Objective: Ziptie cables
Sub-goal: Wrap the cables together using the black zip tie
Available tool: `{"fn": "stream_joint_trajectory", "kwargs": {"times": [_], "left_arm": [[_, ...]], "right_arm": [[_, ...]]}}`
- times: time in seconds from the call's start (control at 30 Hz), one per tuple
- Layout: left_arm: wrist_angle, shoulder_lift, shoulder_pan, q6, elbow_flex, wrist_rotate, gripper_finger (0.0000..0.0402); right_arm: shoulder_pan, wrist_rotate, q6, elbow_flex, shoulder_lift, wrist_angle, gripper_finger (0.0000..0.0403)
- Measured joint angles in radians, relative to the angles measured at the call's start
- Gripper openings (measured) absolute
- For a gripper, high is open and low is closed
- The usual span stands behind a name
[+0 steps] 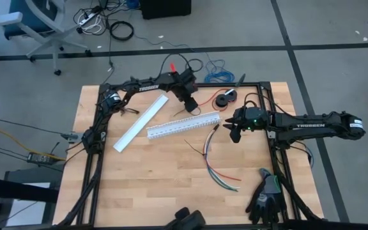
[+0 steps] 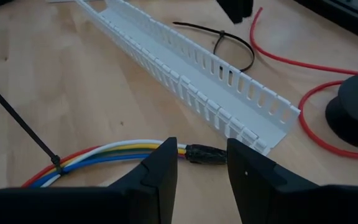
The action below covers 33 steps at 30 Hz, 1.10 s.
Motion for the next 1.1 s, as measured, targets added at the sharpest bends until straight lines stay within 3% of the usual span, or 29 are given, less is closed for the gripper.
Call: {"fn": "stream_joint_trajectory", "kwargs": {"times": [0.1,0.23,0.43,0.6,0.77,0.93,1.1], "left_arm": [[-0.121,0.0,0.011,0.066,0.068,-0.018,0.0121],[-0.274,-0.001,0.01,0.222,0.171,-0.161,0.0121],[-0.247,0.012,-0.012,0.351,0.189,-0.222,0.0121],[-0.255,0.072,-0.036,0.433,0.182,-0.342,0.0121],[-0.255,0.087,-0.055,0.516,0.183,-0.335,0.0121],[-0.244,0.107,-0.07,0.539,0.184,-0.202,0.0121],[-0.245,0.111,-0.086,0.517,0.184,-0.25,0.0121]], "right_arm": [[0.0,0.0,-0.002,0.0,0.0,-0.001,0.0126],[0.0,0.0,-0.007,0.0,0.0,-0.001,0.0126],[0.0,0.0,-0.018,0.0,0.0,0.0,0.0126],[0.0,0.0,-0.018,0.0,0.0,0.001,0.0126],[0.0,0.0,-0.018,0.0,0.0,0.001,0.0126],[0.0,0.001,-0.018,0.0,0.0,0.001,0.0126],[0.0,0.003,-0.018,0.0,0.0,0.003,0.0126]]}}
